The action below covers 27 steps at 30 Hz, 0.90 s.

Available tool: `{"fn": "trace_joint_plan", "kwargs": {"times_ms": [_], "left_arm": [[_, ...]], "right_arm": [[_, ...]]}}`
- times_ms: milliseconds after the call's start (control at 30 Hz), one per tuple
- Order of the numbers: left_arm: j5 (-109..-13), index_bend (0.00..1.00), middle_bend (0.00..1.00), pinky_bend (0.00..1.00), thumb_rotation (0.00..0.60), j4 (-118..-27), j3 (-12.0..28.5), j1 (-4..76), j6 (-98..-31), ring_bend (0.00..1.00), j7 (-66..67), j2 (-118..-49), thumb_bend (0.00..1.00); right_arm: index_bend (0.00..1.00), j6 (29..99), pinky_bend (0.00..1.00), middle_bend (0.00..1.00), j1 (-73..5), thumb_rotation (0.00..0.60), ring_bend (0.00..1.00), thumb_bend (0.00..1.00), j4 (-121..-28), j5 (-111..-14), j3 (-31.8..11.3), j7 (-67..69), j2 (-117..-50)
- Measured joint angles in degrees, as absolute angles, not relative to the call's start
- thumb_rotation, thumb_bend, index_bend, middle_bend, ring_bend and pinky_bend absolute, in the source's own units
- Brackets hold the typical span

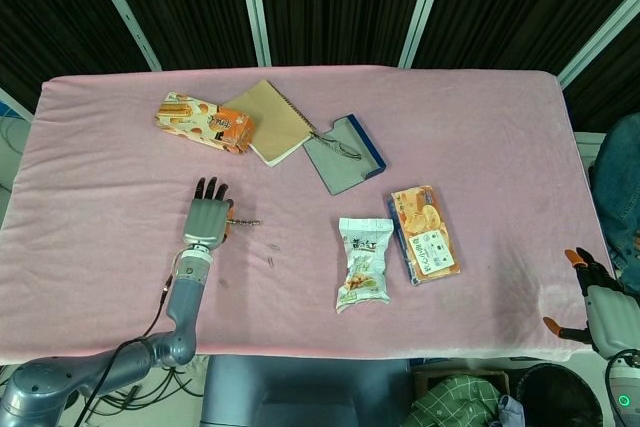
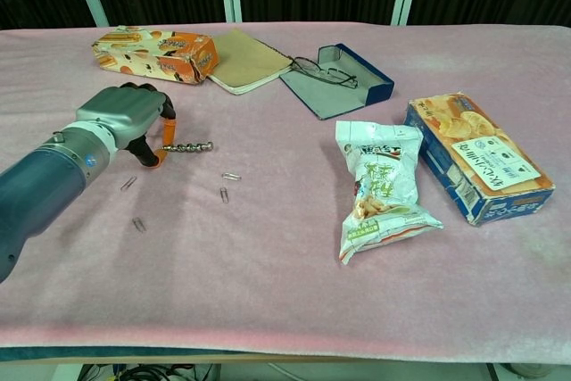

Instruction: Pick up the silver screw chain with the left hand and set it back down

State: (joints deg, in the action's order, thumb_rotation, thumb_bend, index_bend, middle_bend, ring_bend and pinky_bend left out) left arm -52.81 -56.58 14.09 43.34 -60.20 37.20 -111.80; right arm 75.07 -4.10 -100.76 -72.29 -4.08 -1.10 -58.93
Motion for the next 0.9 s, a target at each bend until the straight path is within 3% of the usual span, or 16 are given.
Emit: {"fn": "trace_joint_plan", "kwargs": {"times_ms": [900], "left_arm": [[-55.63,0.58,0.19,0.00,0.600,-58.02,14.96,42.87,-62.27,0.00,36.04,-110.69,0.41]], "right_arm": [[0.00,74.96,0.18,0.00,-4.15,0.600,0.06,0.09,-100.93,-72.22,-4.00,-1.01,-58.91]]}}
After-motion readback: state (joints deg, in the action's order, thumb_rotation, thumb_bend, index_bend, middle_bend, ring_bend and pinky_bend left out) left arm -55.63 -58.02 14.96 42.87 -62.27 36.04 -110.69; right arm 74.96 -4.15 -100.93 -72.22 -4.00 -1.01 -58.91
